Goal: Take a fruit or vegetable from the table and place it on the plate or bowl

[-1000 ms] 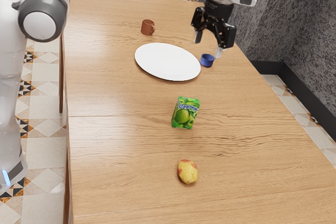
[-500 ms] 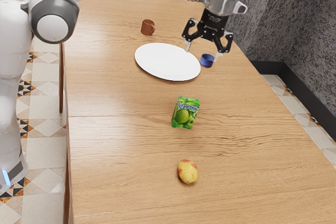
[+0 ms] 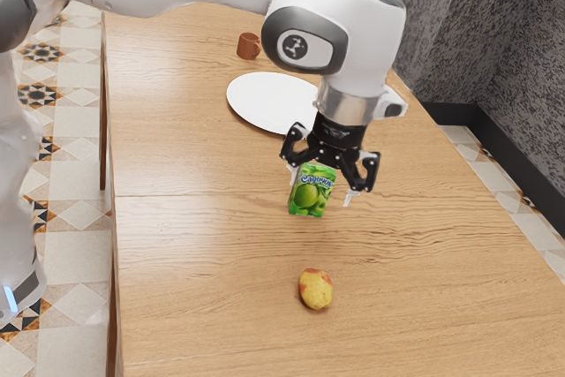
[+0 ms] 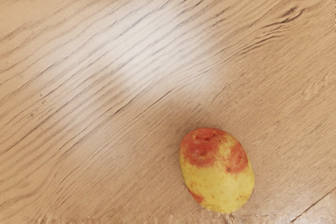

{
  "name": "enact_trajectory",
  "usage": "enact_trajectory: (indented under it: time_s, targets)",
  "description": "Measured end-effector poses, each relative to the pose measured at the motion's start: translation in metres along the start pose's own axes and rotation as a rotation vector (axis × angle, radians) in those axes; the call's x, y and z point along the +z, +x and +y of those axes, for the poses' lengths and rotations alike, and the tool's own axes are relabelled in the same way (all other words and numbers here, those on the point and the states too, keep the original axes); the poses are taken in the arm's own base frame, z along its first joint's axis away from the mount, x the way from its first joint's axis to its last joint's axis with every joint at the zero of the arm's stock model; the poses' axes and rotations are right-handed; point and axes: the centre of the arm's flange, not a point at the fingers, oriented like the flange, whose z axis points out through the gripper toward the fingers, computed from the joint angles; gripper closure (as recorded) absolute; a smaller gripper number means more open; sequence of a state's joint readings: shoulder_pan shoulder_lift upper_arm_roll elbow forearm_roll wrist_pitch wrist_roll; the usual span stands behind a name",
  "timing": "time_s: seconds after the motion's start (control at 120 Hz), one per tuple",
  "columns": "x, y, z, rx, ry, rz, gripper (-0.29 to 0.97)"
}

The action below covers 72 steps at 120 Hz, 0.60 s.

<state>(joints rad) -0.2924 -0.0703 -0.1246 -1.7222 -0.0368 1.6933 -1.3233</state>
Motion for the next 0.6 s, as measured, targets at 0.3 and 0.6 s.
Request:
enact_trajectory:
  time_s: [0.3,0.6]
  targets:
    - [0.048,0.018,-0.015,-0.143,-0.078,-0.009,0.0]
    - [0.075,0.012,-0.002,-0.166,-0.072,-0.012,0.0]
